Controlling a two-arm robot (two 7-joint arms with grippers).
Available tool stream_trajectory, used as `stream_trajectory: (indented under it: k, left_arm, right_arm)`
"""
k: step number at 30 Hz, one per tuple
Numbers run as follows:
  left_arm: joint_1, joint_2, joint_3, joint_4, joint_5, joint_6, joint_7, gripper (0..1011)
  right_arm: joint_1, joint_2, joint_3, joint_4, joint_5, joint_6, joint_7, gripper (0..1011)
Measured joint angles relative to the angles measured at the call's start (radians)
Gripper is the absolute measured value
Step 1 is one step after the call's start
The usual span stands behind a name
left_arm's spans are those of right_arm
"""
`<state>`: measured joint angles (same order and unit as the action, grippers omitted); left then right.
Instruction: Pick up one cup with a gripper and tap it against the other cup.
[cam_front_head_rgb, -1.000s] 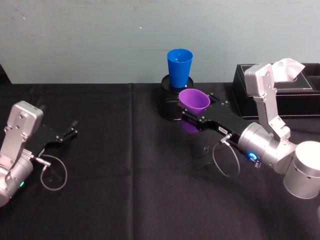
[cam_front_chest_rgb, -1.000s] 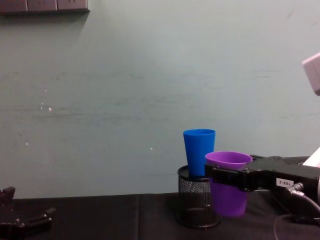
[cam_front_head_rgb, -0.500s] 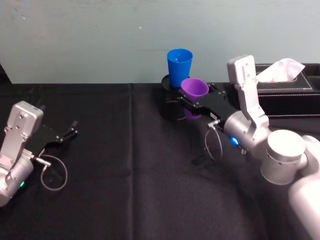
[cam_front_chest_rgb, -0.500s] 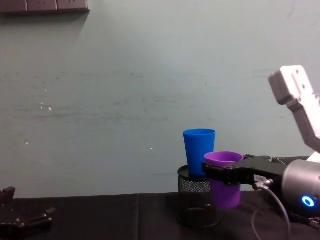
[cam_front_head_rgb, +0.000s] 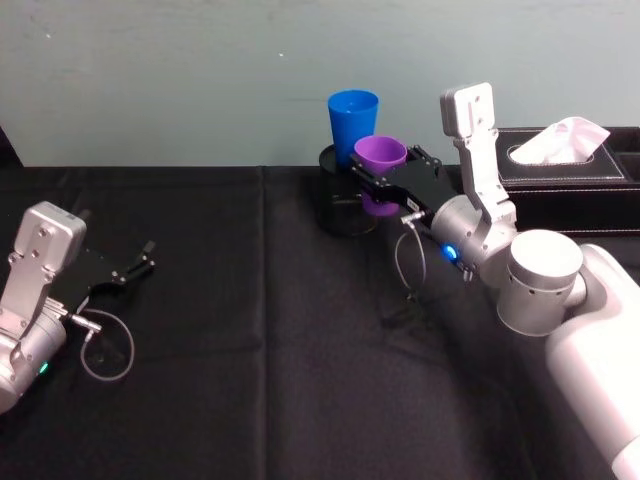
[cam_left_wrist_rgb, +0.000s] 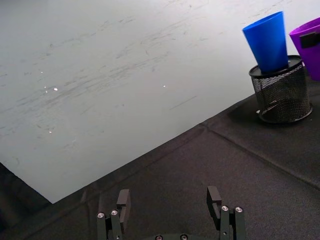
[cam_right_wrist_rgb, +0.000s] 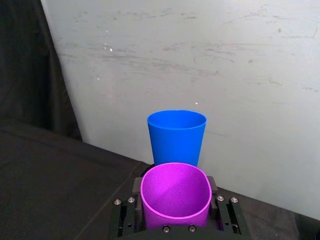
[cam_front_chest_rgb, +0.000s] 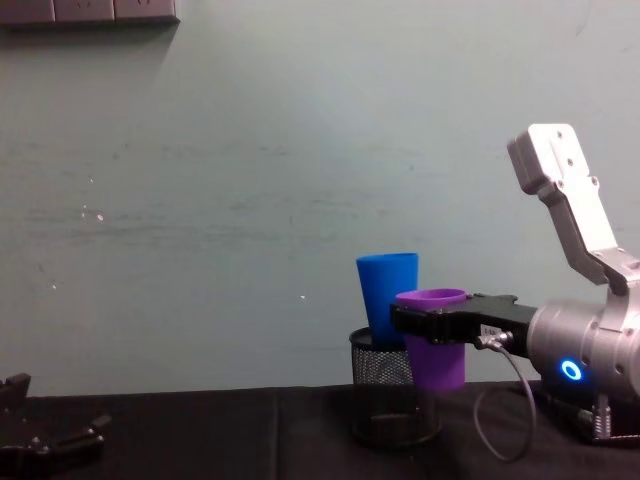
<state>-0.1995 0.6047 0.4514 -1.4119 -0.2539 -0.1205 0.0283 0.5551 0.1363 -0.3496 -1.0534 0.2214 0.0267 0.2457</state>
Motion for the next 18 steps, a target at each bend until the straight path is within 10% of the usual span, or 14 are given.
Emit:
stream_trajectory:
  k: [18]
  left_arm:
    - [0.0, 0.0, 0.0, 0.0, 0.0, 0.0, 0.0, 1000]
  right_arm:
    - [-0.025, -0.01, 0.036, -0.058, -0.02, 0.017, 0.017, 723]
